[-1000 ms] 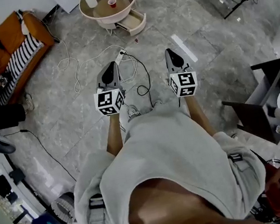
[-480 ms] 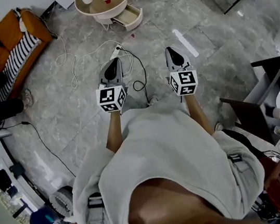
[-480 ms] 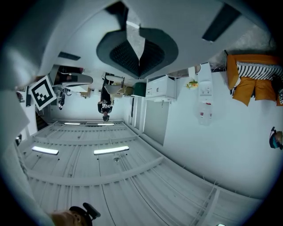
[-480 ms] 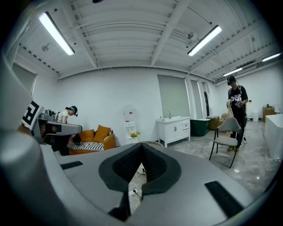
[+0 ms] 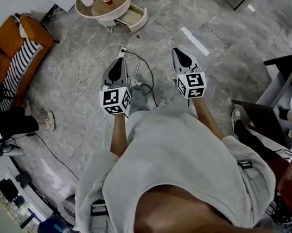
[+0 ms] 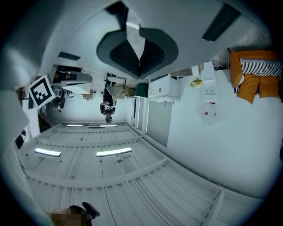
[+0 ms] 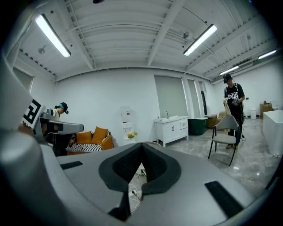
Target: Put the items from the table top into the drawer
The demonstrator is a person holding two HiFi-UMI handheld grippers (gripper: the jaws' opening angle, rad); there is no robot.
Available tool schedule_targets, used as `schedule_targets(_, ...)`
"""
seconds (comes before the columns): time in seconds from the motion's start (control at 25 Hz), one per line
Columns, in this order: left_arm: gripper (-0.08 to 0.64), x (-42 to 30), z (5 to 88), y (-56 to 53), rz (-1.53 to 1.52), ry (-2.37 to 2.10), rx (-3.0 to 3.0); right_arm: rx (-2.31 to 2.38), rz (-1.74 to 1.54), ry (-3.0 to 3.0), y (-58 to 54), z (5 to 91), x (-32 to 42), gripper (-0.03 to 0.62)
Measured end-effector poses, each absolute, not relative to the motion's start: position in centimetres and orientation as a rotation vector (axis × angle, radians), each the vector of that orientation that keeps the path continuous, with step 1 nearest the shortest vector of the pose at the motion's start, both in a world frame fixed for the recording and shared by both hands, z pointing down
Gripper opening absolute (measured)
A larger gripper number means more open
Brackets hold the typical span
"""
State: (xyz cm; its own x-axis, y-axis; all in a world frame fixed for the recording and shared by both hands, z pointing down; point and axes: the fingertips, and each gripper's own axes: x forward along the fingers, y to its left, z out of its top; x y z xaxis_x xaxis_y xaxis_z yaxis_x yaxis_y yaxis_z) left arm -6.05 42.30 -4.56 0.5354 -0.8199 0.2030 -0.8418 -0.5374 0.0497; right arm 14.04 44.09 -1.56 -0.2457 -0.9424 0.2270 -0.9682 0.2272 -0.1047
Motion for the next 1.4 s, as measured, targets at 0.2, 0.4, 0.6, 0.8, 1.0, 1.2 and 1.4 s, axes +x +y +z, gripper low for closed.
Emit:
schedule_targets(0.2,0.015,-4.8,-4.0,40.5,0.237,-1.387,2.639,1.870,0.354,-2.335,43.0,-0.9,15.1,0.023)
schedule_targets(0.4,0.017,-4.6,-3.2,36.6,0.231,-1.349,2.637,1.870,0.355,-2.303,39.4,-0.5,15.1,0.023)
schedule_targets(0.6,0.015,-5.7,-2.6,31.8,0.217,-1.330,2.622,1.851,0.346,-2.282,34.7,-0.4,13.8,0.024)
schedule_targets(0.8,0.016,-8.1,-2.0,26.4,0.203,-1.310,2.598,1.821,0.342,-2.269,29.3,-0.6,11.0,0.023)
schedule_targets(1.0,0.015,-11.1,-2.3,20.0,0.161,-1.296,2.582,1.789,0.325,-2.248,23.6,-1.3,7.6,0.023)
schedule_targets(1.2,0.015,-14.2,-1.9,14.5,0.114,-1.308,2.560,1.749,0.299,-2.234,18.5,-1.4,4.5,0.023)
schedule_targets(1.4,0.016,-17.4,-0.9,10.0,0.088,-1.315,2.517,1.702,0.263,-2.232,13.2,-1.6,1.1,0.023)
